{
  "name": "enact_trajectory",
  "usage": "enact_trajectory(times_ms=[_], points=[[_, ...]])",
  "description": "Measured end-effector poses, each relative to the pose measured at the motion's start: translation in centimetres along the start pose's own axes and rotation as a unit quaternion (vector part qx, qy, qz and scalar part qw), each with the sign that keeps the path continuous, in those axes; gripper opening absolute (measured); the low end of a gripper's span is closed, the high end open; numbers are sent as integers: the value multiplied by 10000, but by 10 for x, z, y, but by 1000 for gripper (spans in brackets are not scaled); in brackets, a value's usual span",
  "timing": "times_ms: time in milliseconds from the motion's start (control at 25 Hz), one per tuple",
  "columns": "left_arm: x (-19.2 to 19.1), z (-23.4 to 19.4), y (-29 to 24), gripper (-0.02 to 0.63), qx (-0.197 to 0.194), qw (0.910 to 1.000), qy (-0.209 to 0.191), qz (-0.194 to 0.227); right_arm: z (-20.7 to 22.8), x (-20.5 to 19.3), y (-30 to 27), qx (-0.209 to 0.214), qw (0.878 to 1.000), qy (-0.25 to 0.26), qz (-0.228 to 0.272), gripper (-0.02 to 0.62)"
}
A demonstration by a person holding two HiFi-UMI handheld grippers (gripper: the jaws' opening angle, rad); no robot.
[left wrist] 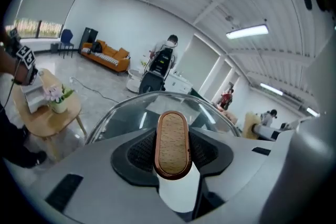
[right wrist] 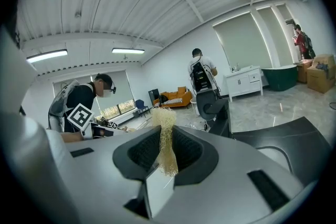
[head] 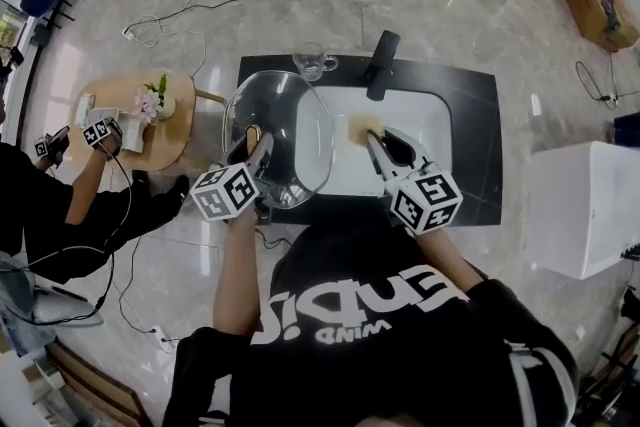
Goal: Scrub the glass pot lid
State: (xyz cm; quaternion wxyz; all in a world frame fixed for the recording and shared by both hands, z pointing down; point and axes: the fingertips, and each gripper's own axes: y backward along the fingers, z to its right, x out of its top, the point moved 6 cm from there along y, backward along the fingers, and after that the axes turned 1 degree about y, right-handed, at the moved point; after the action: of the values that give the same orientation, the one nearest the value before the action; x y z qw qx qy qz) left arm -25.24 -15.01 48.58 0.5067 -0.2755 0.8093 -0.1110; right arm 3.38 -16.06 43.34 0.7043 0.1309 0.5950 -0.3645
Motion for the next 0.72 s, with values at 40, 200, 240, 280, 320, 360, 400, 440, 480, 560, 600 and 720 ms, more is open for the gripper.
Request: enact_trajectory(times_ms=[40, 200, 240, 280, 320, 360, 400, 440, 480, 560, 600, 720], points=[[1, 1, 2, 177, -141, 9997, 200, 78, 2, 0, 2, -35, 10000, -7, 7, 58], [1, 8, 11, 178, -762, 9921, 934, 355, 6, 1, 6, -90, 10000, -8, 8, 58], [1, 11, 13, 178, -951, 9882, 1122, 427, 5, 1, 6, -86, 10000, -3, 10, 58], [1, 14, 15, 178, -1144, 9833, 1321, 500, 5, 1, 6, -77, 10000, 2, 13, 58], [-1, 15, 17, 178, -1313, 9779, 1530, 559, 4, 1, 6, -64, 10000, 4, 14, 58], [-4, 16, 18, 178, -1439, 9722, 1750, 598, 4, 1, 6, -51, 10000, 7, 13, 58], [-7, 16, 20, 178, -1528, 9658, 2001, 620, 4, 0, 6, -38, 10000, 11, 10, 58], [-11, 18, 22, 178, -1653, 9563, 2321, 652, 3, 0, 5, -28, 10000, 17, 8, 58], [-13, 23, 23, 178, -1873, 9423, 2680, 717, 3, 1, 5, -20, 10000, 22, 7, 58], [-14, 33, 23, 178, -2349, 9155, 3151, 852, 3, 1, 5, -14, 10000, 31, 14, 58], [-15, 37, 23, 178, -2543, 9054, 3282, 887, 3, 2, 5, -14, 10000, 34, 20, 58], [-17, 44, 24, 178, -3064, 8737, 3662, 928, 2, 2, 5, -13, 10000, 30, 18, 58]])
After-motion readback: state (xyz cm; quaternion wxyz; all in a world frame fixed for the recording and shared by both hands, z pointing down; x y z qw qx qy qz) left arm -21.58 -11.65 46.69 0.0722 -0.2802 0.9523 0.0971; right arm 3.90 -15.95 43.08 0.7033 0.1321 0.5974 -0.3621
